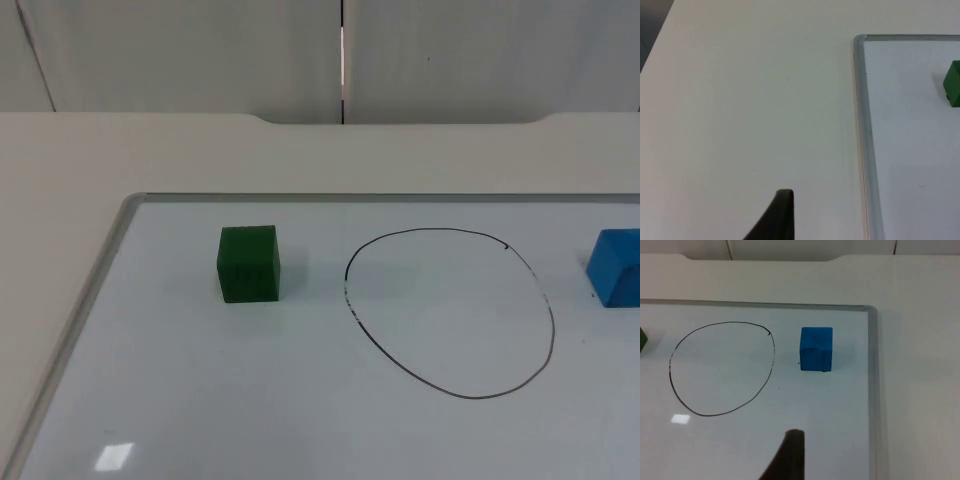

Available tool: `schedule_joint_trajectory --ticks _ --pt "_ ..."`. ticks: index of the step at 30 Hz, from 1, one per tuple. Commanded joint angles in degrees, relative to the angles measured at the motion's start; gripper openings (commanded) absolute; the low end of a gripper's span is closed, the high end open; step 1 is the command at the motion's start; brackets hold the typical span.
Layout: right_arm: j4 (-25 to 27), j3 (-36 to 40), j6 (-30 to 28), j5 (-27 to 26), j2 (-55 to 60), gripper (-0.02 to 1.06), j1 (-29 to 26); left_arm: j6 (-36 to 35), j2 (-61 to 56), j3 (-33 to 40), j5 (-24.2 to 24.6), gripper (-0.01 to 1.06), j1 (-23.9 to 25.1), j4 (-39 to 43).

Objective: Push the two cubes into the marked area.

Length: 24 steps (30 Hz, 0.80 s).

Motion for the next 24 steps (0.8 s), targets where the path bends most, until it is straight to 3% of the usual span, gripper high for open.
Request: schedule_joint_trajectory --ticks 1,12,24 --pt "-0.1 0.1 -0.3 -0.4 -0.2 0.84 -0.3 0.0 0.2 -0.5 -0.9 1.05 0.2 -1.0" --pt "-0.1 0.1 -0.3 -0.4 -0.2 0.84 -0.3 0.0 6.1 -1.5 -5.8 1.04 0.2 -3.5" --pt "-0.1 0.1 -0.3 -0.3 -0.2 0.84 -0.3 0.0 19.9 -1.5 -16.7 0.86 0.2 -3.8"
